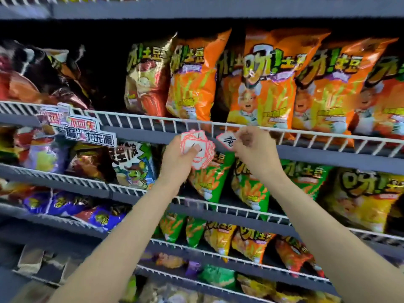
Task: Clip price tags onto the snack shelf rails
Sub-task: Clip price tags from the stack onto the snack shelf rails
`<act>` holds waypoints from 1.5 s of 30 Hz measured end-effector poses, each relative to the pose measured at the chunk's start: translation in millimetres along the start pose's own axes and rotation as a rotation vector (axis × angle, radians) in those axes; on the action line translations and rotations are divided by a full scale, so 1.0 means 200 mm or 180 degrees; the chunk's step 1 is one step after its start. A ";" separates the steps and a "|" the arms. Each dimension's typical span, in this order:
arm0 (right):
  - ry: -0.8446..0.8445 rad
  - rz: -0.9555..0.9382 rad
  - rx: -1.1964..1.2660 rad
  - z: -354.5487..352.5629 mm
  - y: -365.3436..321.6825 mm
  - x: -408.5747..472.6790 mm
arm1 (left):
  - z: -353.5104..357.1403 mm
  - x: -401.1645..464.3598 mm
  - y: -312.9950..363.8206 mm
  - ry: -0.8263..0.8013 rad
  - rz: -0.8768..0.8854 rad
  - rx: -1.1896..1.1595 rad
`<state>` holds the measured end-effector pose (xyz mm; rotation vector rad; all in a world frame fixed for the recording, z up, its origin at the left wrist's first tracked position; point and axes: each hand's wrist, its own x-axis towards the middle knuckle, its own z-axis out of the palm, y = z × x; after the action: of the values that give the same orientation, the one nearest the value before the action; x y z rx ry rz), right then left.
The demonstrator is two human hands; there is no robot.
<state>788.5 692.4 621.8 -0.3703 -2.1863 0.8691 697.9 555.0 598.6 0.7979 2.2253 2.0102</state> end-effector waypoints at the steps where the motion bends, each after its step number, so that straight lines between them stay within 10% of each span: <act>1: 0.0106 -0.0095 -0.0243 0.04 -0.04 0.01 | -0.04 0.03 -0.01 -0.0087 0.0032 0.0006; 8: 0.0734 -0.0532 -0.1011 0.14 -0.20 0.06 | -0.11 0.15 0.01 -0.0337 0.0193 0.0232; 45: 0.0542 -0.1401 -0.2148 0.25 -0.22 0.20 | -0.35 0.19 -0.09 -0.1216 0.0909 0.1021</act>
<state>724.9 656.6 647.3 -0.2478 -2.2215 -0.1502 633.9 504.2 604.4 1.4647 2.3249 1.4315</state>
